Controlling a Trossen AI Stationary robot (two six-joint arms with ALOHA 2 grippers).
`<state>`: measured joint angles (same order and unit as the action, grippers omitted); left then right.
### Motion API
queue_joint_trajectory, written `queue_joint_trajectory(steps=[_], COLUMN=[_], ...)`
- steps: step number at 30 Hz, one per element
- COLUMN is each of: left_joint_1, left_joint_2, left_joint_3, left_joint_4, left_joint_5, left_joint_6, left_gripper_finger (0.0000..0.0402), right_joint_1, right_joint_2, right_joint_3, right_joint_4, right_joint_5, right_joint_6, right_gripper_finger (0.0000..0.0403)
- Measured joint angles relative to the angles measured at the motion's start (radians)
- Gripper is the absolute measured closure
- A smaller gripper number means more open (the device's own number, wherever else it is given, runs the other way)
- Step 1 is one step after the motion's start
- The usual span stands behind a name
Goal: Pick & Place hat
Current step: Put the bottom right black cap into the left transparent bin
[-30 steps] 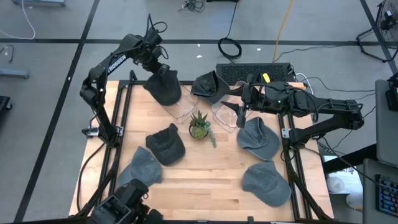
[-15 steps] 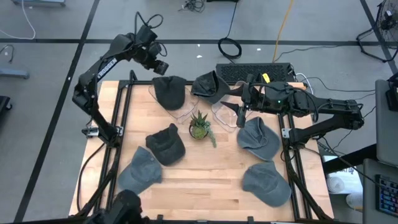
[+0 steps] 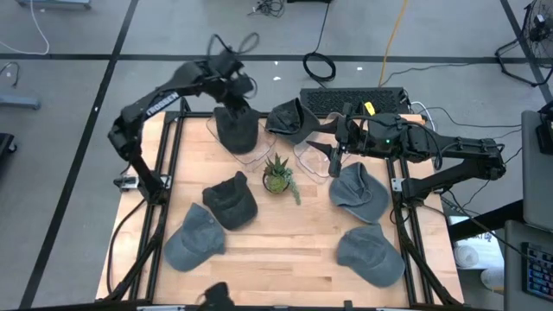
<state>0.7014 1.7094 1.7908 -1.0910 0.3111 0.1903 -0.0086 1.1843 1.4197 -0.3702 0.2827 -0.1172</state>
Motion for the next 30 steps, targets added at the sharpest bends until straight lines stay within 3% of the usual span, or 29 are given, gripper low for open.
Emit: queue_joint_trajectory(steps=[4,10,23,30], left_joint_1=[-0.039,-0.073,-0.076,-0.033], left_joint_2=[0.061,0.137,0.282,0.308], left_joint_3=[0.0,0.0,0.0,0.0], left_joint_4=[-0.016,-0.023,-0.033,-0.011], left_joint_5=[-0.013,-0.116,-0.176,-0.269], left_joint_6=[0.012,0.012,-0.009,-0.037], left_gripper_finger=[0.0244,0.0276,0.0391,0.0398], right_joint_1=[0.0,0.0,0.0,0.0], right_joint_2=[0.0,0.0,0.0,0.0], right_joint_3=[0.0,0.0,0.0,0.0], right_joint_4=[0.0,0.0,0.0,0.0], right_joint_5=[0.0,0.0,0.0,0.0], right_joint_6=[0.0,0.0,0.0,0.0], right_gripper_finger=[0.0243,0.0246,0.0247,0.0247])
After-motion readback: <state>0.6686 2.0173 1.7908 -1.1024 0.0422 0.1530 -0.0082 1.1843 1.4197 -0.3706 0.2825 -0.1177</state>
